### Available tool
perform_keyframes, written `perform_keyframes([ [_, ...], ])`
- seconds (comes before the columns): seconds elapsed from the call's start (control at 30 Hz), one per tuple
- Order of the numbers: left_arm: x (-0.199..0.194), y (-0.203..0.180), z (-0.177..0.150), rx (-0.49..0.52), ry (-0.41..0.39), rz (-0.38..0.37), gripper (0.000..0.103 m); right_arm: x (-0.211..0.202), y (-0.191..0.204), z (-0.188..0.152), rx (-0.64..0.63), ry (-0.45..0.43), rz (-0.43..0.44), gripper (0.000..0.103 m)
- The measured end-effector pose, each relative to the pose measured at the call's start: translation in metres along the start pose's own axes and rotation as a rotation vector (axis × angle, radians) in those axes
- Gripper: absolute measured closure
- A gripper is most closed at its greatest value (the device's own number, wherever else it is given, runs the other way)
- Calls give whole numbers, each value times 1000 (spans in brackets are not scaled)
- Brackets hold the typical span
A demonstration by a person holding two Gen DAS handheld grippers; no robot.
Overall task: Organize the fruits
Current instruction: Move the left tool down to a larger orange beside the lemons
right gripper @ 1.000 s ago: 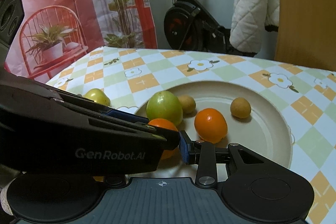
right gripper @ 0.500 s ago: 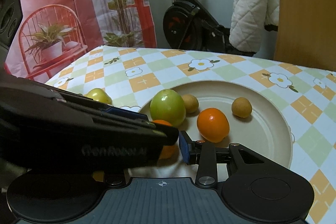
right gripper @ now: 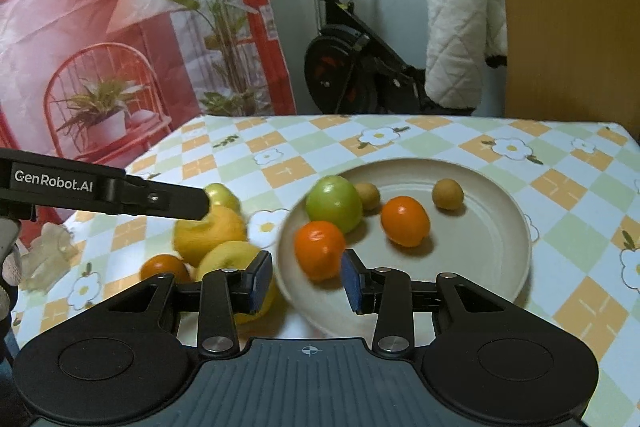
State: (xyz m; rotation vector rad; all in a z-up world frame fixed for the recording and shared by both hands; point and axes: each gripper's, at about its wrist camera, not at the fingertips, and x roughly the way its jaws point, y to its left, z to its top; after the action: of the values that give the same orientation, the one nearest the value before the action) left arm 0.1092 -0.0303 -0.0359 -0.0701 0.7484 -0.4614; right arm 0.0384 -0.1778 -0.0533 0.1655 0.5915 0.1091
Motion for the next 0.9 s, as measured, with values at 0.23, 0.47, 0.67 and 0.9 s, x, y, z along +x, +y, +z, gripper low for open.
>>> perform_keyframes([
  [0.23, -29, 22, -20, -82, -21, 60, 64, -12, 28, -1, -73, -18, 44, 68],
  [0.47, -43, 33, -29, -88, -5, 94, 64, -13, 44, -6, -98, 5, 83, 68],
  [0.67, -44, 45, -46, -125, 47, 91, 64, -8, 62, -12, -140, 51, 134, 68],
  [0.9, -44, 60, -52, -202, 67, 75, 64, -3, 90, -16, -232, 101, 188, 67],
])
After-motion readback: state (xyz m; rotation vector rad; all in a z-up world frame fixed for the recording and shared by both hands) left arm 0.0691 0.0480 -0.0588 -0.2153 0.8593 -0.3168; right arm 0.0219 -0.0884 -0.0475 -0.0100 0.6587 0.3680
